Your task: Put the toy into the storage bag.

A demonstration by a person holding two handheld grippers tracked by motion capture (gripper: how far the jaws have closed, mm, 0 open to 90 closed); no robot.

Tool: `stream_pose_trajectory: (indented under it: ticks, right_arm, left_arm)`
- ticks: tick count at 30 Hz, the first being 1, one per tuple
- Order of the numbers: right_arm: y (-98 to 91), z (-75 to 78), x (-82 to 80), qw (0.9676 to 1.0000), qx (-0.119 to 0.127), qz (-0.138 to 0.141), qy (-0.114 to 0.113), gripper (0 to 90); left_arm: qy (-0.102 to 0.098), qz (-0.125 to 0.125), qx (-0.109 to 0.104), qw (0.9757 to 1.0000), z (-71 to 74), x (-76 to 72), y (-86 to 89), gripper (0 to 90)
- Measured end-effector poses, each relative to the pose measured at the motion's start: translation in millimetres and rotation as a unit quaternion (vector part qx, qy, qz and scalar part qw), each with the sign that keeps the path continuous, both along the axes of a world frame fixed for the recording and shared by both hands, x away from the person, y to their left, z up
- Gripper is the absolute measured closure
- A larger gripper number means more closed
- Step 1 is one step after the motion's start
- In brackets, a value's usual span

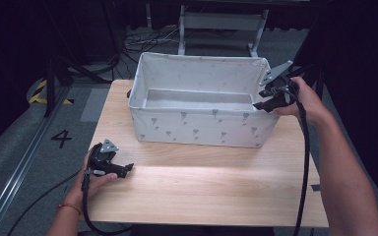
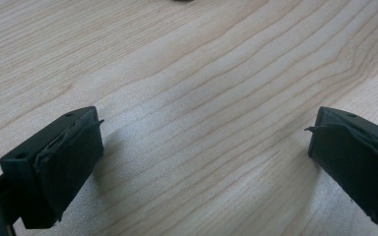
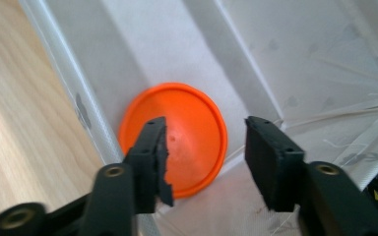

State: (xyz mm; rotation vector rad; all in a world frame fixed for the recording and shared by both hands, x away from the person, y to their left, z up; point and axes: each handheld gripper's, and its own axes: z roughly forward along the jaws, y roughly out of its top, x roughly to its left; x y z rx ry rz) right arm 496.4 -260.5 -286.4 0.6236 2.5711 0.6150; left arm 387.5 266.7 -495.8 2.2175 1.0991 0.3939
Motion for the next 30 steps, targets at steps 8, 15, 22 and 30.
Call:
stream_pose_trajectory:
  ticks: [8, 15, 22, 30]
  right_arm:
    - [-10.5, 10.1, -19.4, 0.9941, 0.091, -0.049, -0.032, 38.9]
    - [-17.0, 17.1, -45.4, 0.9843, 0.138, -0.085, -0.070, 28.9]
    - [-25.2, 18.4, -75.7, 0.9762, 0.162, -0.095, -0.109, 28.8]
    - [-34.8, 5.5, -99.0, 0.9720, 0.159, -0.104, -0.138, 30.7]
  left_arm:
    - [0.000, 0.001, 0.001, 1.0000, 0.0, 0.0, -0.1, 0.5]
    - [-0.001, 0.002, 0.000, 1.0000, -0.2, -0.2, -0.2, 0.5]
    - [-0.001, 0.002, 0.000, 1.0000, -0.2, -0.2, -0.2, 0.5]
    - [0.000, 0.004, -0.002, 1.0000, -0.4, -0.5, -0.5, 0.5]
